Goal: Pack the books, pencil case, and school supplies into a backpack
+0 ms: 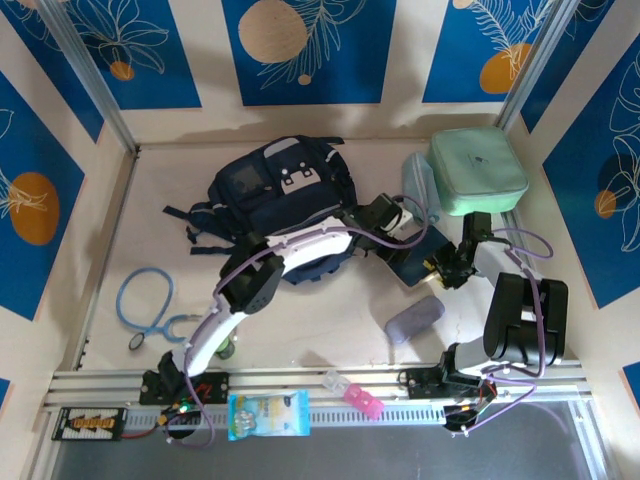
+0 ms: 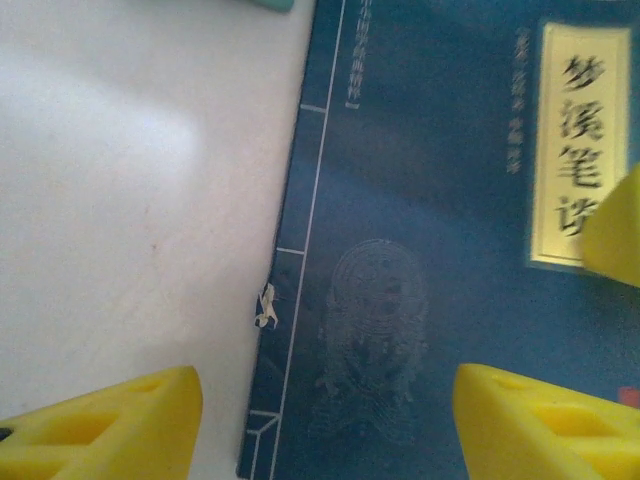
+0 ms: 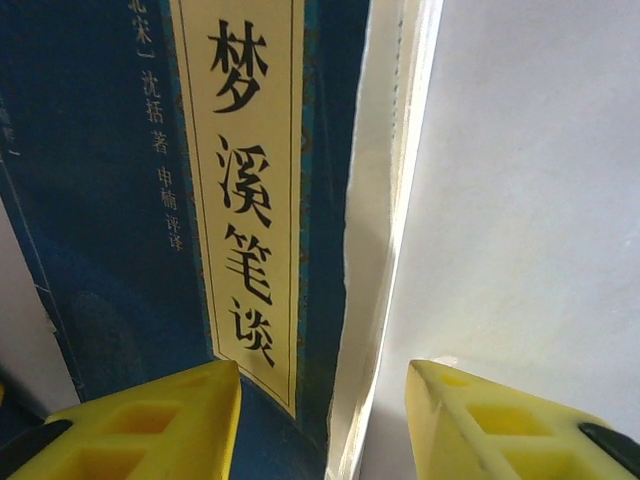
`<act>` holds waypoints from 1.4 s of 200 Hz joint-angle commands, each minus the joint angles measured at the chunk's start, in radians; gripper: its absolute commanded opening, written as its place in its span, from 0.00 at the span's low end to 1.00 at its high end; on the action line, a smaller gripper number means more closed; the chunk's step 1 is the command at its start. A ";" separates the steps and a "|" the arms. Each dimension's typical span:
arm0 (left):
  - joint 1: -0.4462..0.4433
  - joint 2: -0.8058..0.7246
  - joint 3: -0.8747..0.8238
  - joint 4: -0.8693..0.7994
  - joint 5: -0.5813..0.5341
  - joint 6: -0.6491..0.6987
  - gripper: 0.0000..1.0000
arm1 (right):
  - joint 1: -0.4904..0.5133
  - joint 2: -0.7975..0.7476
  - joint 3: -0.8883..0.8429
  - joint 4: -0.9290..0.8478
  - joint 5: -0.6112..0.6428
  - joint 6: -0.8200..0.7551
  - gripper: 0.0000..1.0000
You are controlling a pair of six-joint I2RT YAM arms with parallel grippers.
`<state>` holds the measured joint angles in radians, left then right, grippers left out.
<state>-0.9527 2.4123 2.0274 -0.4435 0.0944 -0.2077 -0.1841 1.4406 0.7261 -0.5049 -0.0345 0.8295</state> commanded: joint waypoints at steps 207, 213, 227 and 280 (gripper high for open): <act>-0.066 0.172 0.098 -0.214 -0.108 0.154 0.55 | 0.017 -0.105 0.029 -0.063 -0.031 0.005 0.29; -0.065 0.172 0.098 -0.214 -0.107 0.153 0.55 | 0.017 -0.108 0.029 -0.063 -0.034 0.004 0.29; -0.066 0.174 0.097 -0.214 -0.107 0.153 0.55 | 0.015 -0.105 0.028 -0.057 -0.054 0.000 0.28; -0.066 0.171 0.097 -0.216 -0.101 0.149 0.55 | 0.015 -0.083 0.009 -0.015 -0.074 -0.003 0.18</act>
<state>-1.0027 2.5111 2.1414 -0.5182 -0.0231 -0.0765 -0.1703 1.3556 0.7319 -0.5461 -0.0616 0.8387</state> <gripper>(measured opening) 0.547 0.199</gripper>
